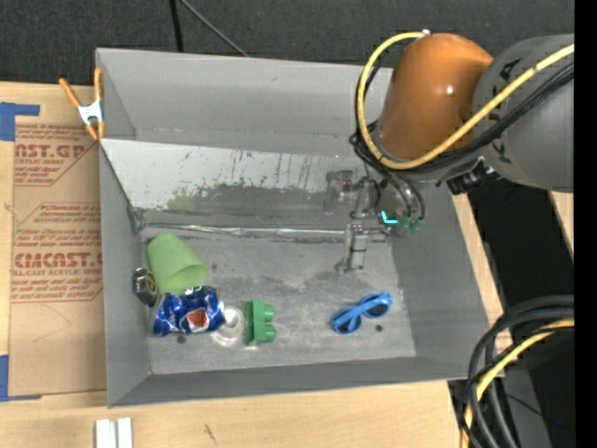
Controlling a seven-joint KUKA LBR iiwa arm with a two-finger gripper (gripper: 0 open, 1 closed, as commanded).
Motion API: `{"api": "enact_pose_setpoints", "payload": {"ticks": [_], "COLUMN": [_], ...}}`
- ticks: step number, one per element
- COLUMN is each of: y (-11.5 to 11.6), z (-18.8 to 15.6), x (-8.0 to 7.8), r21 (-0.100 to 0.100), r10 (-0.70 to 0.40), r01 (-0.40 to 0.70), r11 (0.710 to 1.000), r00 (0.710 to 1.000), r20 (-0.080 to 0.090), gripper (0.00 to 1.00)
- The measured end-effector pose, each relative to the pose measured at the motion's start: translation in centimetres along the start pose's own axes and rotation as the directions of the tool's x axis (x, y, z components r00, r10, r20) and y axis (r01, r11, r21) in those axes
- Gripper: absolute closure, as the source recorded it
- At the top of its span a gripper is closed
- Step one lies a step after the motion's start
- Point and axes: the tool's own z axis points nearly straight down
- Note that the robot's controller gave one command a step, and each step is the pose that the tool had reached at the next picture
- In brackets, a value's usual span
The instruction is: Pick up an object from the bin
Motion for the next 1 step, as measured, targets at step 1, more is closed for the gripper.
{"api": "enact_pose_setpoints", "payload": {"ticks": [1], "y": [-4.03], "z": [14.76], "x": [3.38], "r21": [0.000], "r10": [-0.462], "r01": [0.462], "r11": [0.887], "r00": [0.887], "r20": [0.001], "gripper": [0.00]}}
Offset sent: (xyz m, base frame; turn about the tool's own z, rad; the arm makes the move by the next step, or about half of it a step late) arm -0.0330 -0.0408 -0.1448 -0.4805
